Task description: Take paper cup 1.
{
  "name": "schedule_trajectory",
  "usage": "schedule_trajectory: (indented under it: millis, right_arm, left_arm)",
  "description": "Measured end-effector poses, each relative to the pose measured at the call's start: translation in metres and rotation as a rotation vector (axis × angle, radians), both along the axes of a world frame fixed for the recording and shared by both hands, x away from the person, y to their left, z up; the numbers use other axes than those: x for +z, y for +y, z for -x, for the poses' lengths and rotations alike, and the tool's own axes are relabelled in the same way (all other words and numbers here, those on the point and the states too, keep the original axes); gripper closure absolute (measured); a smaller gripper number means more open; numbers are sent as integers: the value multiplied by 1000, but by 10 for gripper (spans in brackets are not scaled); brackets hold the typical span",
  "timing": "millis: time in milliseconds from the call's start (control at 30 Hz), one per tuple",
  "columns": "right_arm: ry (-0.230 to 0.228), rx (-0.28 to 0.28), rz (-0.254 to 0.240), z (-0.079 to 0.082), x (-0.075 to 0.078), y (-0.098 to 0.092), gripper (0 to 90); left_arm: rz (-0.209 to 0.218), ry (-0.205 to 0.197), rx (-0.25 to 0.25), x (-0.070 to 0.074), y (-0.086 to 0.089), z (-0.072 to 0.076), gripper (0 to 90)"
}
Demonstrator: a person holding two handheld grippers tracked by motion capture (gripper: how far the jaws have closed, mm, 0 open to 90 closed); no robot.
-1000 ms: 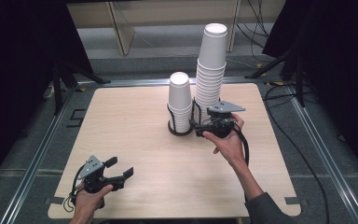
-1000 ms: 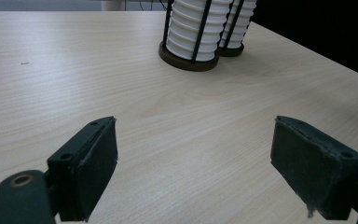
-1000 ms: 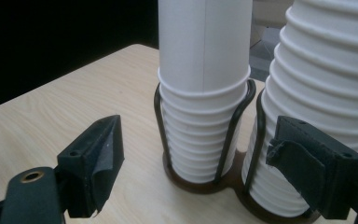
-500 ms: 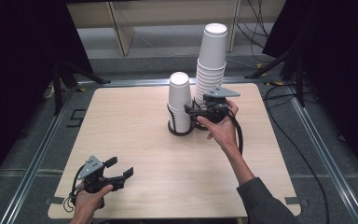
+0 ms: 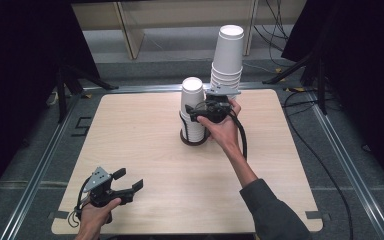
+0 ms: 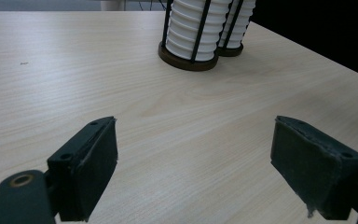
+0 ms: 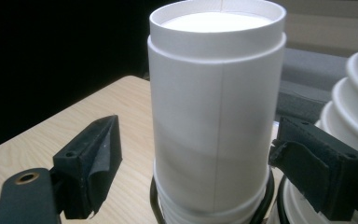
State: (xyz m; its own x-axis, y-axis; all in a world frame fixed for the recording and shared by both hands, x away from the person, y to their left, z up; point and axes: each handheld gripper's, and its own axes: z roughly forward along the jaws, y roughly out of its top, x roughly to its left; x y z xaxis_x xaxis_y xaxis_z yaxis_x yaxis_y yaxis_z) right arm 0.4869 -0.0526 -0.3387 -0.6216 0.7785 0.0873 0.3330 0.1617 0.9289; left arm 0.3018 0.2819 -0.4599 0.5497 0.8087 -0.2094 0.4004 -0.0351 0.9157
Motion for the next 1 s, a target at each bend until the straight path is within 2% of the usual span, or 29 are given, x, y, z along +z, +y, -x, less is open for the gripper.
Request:
schedule_trajectory:
  millis: [33,100,133,167,233,333,433,500,667,1000]
  right_arm:
    - [-15,-12,10,-3,0,4,157]
    - [-11,-17,2,-4,0,6,153]
    - [16,-31,-3,-4,1,9,149]
    - [11,-45,4,-6,2,11,152]
    - [9,-57,1,-9,2,13,155]
    - [17,-86,0,-11,2,17,149]
    - [22,-99,1,-14,2,19,153]
    - [33,-126,-20,-15,1,22,152]
    - [5,-145,0,-19,0,26,152]
    - [29,-170,-16,-24,-3,29,160]
  left_arm:
    - [-9,2,0,0,1,0,144]
    - [-24,15,7,2,1,1,144]
    - [-24,15,8,2,1,1,144]
    - [-7,3,-2,0,1,0,144]
    - [-4,1,-2,0,1,0,144]
    - [-23,15,6,2,1,1,144]
    - [-20,11,4,1,1,1,144]
    - [-20,11,4,2,1,2,144]
    - [-21,11,3,2,1,2,144]
    - [-21,11,3,2,1,2,144]
